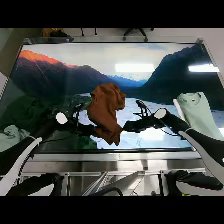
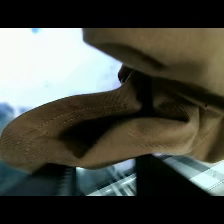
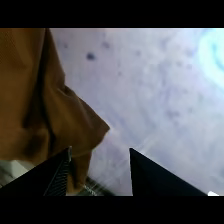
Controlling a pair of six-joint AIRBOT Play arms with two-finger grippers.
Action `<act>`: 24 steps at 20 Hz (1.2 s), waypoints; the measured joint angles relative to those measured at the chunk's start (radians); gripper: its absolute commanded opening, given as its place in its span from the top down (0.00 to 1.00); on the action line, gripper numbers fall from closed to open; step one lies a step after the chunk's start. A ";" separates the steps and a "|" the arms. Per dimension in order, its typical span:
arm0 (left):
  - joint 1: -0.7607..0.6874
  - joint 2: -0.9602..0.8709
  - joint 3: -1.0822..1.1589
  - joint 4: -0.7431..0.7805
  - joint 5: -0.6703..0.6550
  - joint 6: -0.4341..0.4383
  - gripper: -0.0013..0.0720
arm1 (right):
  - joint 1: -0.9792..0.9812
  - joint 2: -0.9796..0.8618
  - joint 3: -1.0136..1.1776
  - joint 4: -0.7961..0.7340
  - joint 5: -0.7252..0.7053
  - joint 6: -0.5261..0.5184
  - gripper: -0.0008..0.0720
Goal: Fold the shirts.
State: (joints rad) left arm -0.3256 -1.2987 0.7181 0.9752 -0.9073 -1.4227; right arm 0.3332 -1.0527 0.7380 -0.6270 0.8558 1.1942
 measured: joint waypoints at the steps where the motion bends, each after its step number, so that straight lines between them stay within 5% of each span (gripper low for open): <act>1: 0.000 -0.013 0.018 -0.001 -0.004 0.008 0.84 | 0.007 -0.021 -0.001 0.049 -0.013 -0.038 0.41; 3: -0.001 -0.029 0.044 -0.005 -0.021 0.019 0.84 | 0.016 -0.055 -0.002 0.132 -0.032 -0.103 0.49; 5: -0.002 -0.037 0.058 -0.007 -0.028 0.026 0.90 | 0.021 -0.082 -0.002 0.193 -0.043 -0.154 0.89; 6: -0.001 -0.039 0.062 -0.007 -0.032 0.029 0.96 | 0.023 -0.093 -0.002 0.219 -0.045 -0.177 0.96; 14: 0.085 0.155 0.159 -0.006 -0.061 0.044 0.97 | -0.107 0.010 0.121 0.325 0.092 -0.275 0.96; 19: 0.225 0.497 0.447 -0.008 -0.051 0.016 0.97 | -0.358 0.209 0.471 0.507 0.261 -0.260 0.96; 24: 0.228 0.705 0.809 -0.011 0.012 0.010 0.97 | -0.412 0.317 0.876 0.588 0.347 -0.269 0.96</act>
State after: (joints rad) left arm -0.0975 -0.5934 1.5269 0.9638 -0.8951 -1.4132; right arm -0.0792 -0.7353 1.6142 -0.0387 1.2026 0.9249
